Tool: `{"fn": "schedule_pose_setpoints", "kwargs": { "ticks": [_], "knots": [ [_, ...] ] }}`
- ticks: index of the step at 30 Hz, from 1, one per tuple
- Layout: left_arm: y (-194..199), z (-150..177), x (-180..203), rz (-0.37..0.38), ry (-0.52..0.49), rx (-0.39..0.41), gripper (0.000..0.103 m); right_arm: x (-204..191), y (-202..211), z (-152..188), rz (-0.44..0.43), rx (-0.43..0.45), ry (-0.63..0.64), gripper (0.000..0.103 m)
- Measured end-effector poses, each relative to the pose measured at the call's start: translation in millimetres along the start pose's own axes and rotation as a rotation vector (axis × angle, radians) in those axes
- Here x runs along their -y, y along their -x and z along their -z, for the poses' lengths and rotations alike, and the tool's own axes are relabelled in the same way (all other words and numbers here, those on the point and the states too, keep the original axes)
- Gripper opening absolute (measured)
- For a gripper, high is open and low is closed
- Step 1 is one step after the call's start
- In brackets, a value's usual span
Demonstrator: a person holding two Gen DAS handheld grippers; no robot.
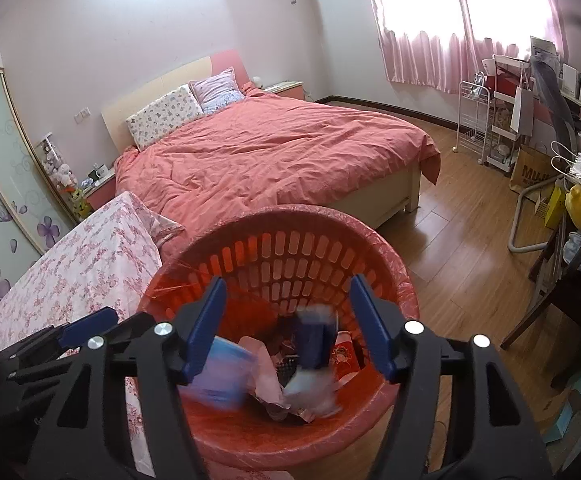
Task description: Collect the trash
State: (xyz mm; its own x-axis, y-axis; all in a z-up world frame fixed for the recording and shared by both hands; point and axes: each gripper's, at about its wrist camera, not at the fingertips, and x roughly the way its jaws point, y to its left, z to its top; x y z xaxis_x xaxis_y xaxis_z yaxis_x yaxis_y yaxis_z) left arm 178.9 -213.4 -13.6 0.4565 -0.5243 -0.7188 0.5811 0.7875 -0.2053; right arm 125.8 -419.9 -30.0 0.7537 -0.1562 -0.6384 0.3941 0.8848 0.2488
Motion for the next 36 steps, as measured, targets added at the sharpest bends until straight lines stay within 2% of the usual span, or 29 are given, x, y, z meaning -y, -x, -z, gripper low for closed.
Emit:
{"fn": "schedule_pose_setpoints", "kwargs": {
  "ticks": [5, 9, 11, 13, 18, 22, 29, 36],
  "knots": [
    [13.8, 6.3, -15.8, -0.047, 0.024, 0.012, 0.067, 3.8, 11.6, 6.3, 0.014, 0.017, -0.011, 0.078],
    [41.9, 16.0, -33.6, -0.111, 0.040, 0.068, 0.076, 0.9, 32.6, 13.2, 0.024, 0.053, -0.017, 0.092],
    [59.8, 21.9, -42.0, -0.141, 0.050, 0.102, 0.082, -2.9, 44.5, 18.0, 0.020, 0.065, -0.025, 0.096],
    [82.7, 30.8, -50.6, -0.181, 0.067, 0.149, 0.090, -10.7, 59.7, 25.0, 0.012, 0.074, -0.028, 0.097],
    [140.4, 60.5, -70.0, -0.268, 0.116, 0.242, 0.095, -34.3, 100.2, 46.4, 0.022, 0.118, 0.011, 0.098],
    [175.7, 87.4, -71.4, -0.360, 0.104, 0.303, 0.100, -52.5, 133.5, 66.8, 0.028, 0.154, 0.028, 0.098],
    [224.9, 130.5, -70.1, -0.481, 0.103, 0.380, 0.100, -92.3, 188.0, 111.2, 0.095, 0.237, 0.128, 0.098],
    [253.5, 165.9, -68.5, -0.561, 0.144, 0.416, 0.100, -114.8, 220.5, 145.2, 0.094, 0.272, 0.193, 0.098]
  ]
}}
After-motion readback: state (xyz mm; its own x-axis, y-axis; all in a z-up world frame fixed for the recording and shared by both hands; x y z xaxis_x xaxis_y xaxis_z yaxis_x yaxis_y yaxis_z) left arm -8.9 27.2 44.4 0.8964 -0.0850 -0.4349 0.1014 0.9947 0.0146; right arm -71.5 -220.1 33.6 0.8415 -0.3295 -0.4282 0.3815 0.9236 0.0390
